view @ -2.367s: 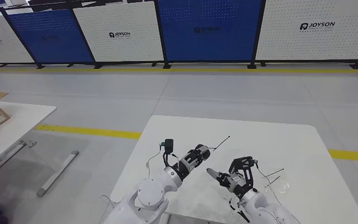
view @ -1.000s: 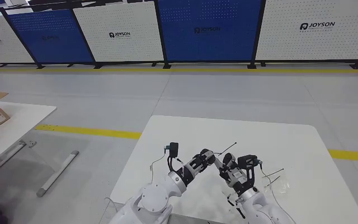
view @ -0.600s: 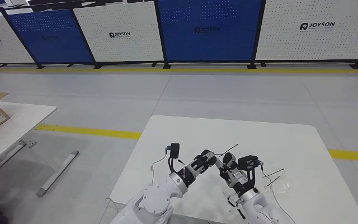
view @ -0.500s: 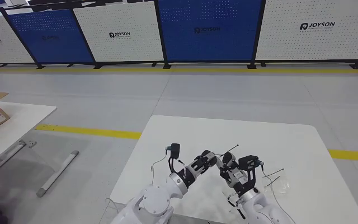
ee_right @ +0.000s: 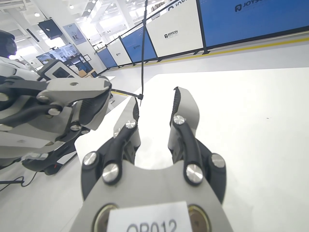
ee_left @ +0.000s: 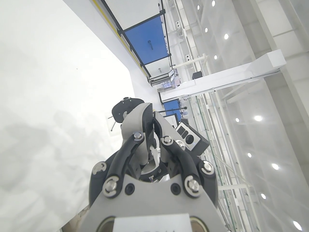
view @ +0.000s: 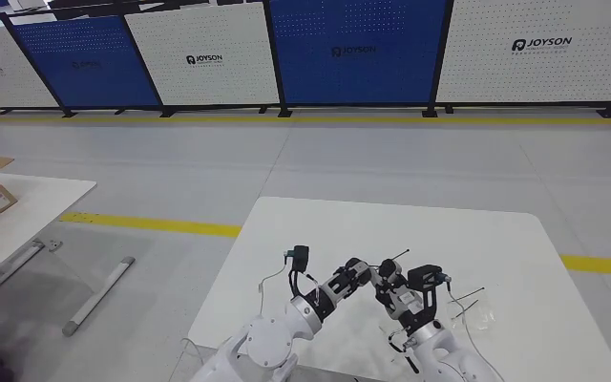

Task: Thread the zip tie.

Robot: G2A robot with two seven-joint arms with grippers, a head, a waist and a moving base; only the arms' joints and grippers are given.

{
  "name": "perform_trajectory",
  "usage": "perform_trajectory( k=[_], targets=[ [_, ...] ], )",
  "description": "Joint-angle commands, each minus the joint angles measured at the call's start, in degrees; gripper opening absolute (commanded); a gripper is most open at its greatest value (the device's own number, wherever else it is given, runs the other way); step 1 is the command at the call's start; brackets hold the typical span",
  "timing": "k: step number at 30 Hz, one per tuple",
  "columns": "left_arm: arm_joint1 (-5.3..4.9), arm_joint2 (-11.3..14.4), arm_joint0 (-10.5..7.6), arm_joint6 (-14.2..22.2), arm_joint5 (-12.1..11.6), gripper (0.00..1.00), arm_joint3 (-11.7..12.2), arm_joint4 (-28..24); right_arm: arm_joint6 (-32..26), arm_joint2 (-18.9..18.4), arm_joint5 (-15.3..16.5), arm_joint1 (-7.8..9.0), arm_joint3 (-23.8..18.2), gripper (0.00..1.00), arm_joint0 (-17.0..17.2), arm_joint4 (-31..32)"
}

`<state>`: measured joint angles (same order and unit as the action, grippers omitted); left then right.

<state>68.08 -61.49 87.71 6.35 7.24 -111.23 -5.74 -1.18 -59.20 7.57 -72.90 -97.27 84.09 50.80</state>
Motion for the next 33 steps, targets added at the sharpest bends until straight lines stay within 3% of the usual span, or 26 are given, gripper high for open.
perform_trajectory(
  k=[1,4,13,19,33],
  targets=[
    [0.03,0.08,-0.16,0.07,0.08,0.00,0.19,0.08,0.06,-0.07,0.21,-0.02,0.00,0.32,-0.01,0.13],
    [0.08,0.19,-0.36,0.09,0.22,0.00,0.33,0.18,0.14,-0.25,0.55,-0.03,-0.11,0.30,0.02,0.34],
    [0.17,0.00,-0.35,-0.22,0.13,0.00,0.10,0.17,0.14,-0.48,0.72,-0.15,-0.61,0.00,0.30,0.75],
    [0.22,-0.17,-0.36,-0.14,-0.11,0.00,0.34,0.03,-0.08,-0.50,0.87,-0.27,-0.49,0.00,0.24,0.69],
    [0.37,-0.53,0.26,-0.26,-4.06,0.00,-0.01,-1.19,-1.59,0.08,0.54,-0.59,0.26,0.00,-0.37,1.83]
  ],
)
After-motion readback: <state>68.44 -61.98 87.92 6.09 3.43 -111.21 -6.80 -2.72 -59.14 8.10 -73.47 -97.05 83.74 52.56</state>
